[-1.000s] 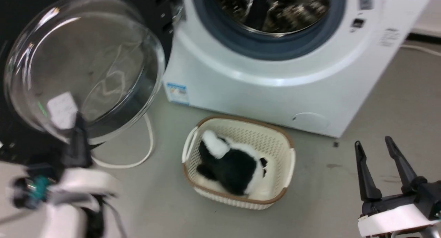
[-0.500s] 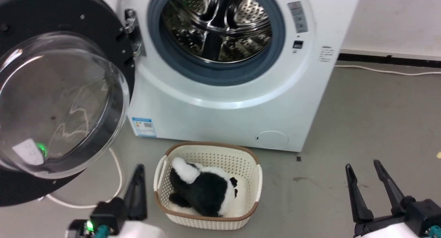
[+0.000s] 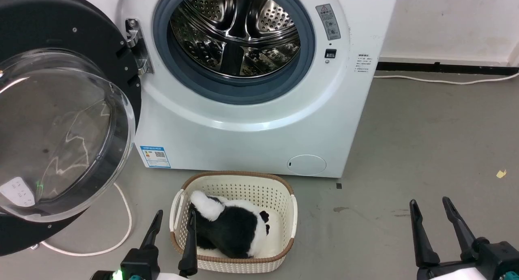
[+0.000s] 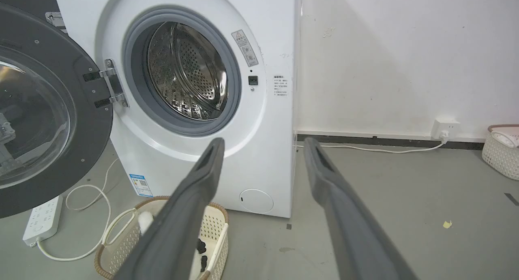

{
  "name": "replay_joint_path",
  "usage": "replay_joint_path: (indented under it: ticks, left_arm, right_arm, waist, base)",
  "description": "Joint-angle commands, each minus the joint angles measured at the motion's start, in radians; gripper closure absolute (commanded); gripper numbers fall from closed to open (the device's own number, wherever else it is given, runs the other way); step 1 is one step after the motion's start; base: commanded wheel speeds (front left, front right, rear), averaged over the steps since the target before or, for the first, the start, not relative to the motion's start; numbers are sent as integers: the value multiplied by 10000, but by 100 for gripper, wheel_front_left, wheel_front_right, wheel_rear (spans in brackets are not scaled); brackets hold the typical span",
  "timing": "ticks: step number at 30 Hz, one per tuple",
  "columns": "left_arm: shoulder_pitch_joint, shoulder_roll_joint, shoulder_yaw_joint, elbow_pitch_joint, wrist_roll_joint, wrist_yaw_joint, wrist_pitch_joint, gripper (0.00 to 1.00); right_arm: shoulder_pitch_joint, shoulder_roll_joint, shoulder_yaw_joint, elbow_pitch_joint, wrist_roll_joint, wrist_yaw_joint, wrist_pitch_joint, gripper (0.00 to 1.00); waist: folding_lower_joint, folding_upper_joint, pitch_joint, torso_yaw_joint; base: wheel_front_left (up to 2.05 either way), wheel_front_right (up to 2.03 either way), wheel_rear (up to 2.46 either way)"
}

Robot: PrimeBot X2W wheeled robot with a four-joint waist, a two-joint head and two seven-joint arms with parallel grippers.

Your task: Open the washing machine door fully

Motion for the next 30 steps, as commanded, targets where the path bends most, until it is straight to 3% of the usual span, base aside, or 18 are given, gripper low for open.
replay_joint_path:
  ticks: [1, 23, 24, 30]
  left_arm:
    - [64, -10, -30, 49, 21, 42, -1, 0]
    - [-171, 84, -211, 305, -27, 11, -24, 0]
    - [-53, 48, -218, 315, -3, -13, 1, 100]
    - [-55, 17, -179, 302, 39, -42, 45, 100]
  right_arm:
    - [132, 44, 5, 34, 20, 8, -49, 0]
    - [38, 45, 12, 72, 34, 8, 13, 0]
    - [-4, 0, 16, 84, 1, 0, 8, 100]
    - [-37, 1, 22, 87, -22, 0, 45, 100]
  waist:
    - [-1, 0, 9, -8]
    - [-1, 0, -17, 44]
    - [0, 0, -18, 43]
    - [0, 0, -15, 37]
  base:
    - [0, 0, 0]
    - [0, 0, 0]
    - [0, 0, 0]
    - [0, 0, 0]
